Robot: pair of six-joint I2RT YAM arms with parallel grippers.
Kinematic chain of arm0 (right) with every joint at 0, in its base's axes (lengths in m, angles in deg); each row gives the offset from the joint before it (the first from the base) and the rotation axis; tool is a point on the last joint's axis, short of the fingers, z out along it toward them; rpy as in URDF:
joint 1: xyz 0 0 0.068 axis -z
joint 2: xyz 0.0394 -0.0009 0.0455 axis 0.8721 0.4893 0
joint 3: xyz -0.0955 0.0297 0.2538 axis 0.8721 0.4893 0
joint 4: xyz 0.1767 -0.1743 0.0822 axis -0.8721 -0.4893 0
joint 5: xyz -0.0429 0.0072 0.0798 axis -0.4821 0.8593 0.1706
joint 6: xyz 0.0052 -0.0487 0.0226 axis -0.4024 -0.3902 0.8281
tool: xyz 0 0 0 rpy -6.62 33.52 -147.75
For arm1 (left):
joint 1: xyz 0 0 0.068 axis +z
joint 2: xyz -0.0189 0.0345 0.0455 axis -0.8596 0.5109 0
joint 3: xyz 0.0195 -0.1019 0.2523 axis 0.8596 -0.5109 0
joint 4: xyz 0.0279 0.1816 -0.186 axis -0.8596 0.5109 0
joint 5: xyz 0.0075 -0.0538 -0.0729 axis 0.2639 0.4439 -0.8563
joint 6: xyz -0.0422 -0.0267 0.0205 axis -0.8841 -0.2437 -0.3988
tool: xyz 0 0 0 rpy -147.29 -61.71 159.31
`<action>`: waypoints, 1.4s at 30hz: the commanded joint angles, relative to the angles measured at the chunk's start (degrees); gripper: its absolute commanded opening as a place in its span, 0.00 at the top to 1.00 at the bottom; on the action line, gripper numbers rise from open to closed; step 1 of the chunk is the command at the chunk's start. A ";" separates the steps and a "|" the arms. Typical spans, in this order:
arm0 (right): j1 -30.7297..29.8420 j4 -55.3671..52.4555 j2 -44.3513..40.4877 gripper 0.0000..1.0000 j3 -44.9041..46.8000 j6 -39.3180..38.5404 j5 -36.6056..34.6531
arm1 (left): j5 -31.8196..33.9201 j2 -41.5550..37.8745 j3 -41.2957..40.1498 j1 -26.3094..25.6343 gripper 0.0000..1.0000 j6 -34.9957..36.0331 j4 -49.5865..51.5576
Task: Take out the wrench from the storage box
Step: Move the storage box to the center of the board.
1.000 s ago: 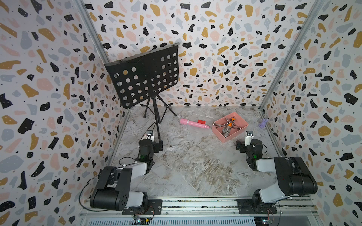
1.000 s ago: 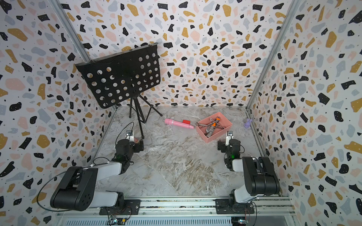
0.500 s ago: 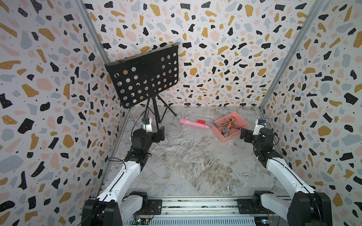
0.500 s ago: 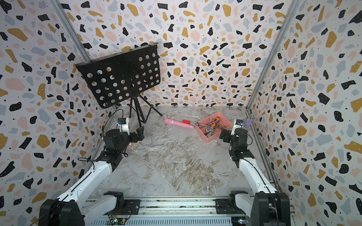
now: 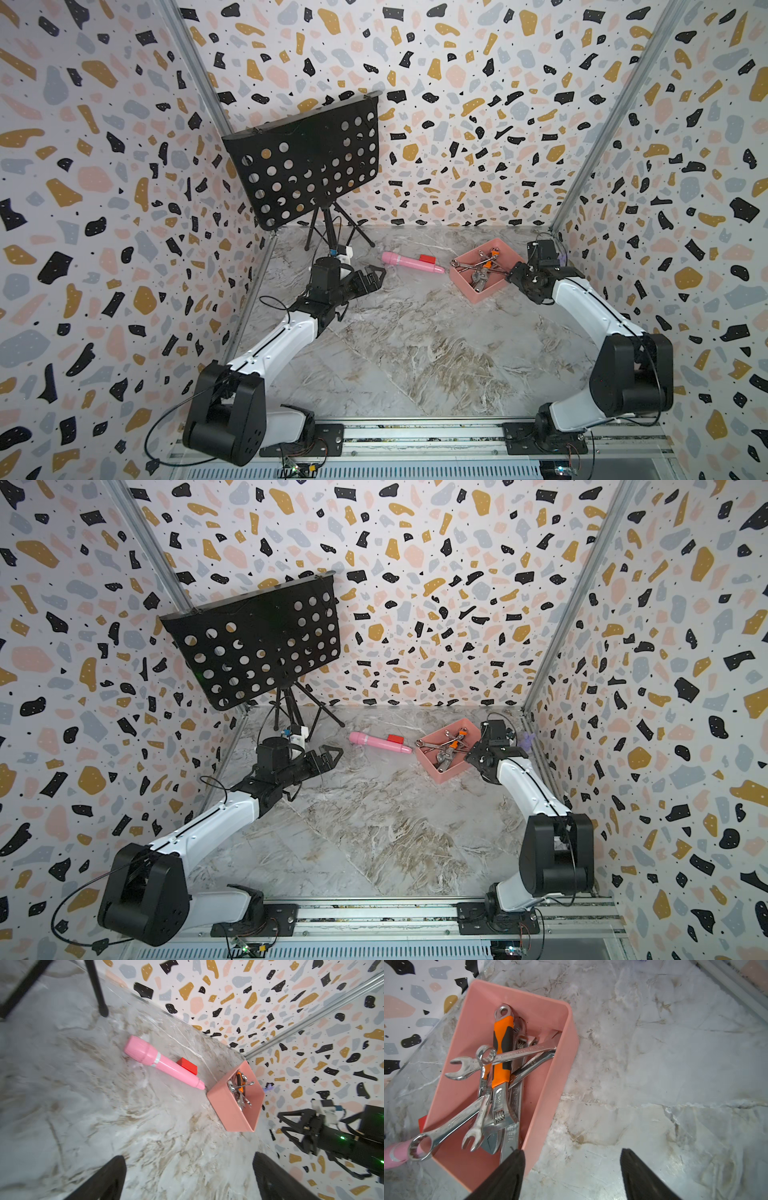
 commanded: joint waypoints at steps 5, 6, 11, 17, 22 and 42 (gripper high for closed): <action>-0.23 -4.62 8.70 0.34 -9.61 4.88 3.20 | -4.05 5.72 6.06 -4.76 0.01 -4.57 -0.81; -0.23 -4.51 9.79 0.35 -10.39 5.13 3.85 | -4.08 6.07 6.51 -5.15 0.01 -4.57 -0.81; -0.25 -5.50 14.47 0.43 -14.07 6.36 5.97 | -3.99 7.47 7.64 -6.62 0.01 -3.86 -0.48; -0.35 -7.72 16.97 0.52 -15.81 7.90 6.78 | -4.08 8.39 8.70 -7.15 0.01 -3.27 0.36; -0.83 -9.39 17.57 0.63 -16.34 8.38 6.72 | -4.33 9.21 9.76 -7.38 0.00 -2.81 1.32; -3.84 -16.31 12.46 1.00 -14.56 6.11 8.59 | -2.95 8.29 11.78 -8.35 0.00 0.72 6.94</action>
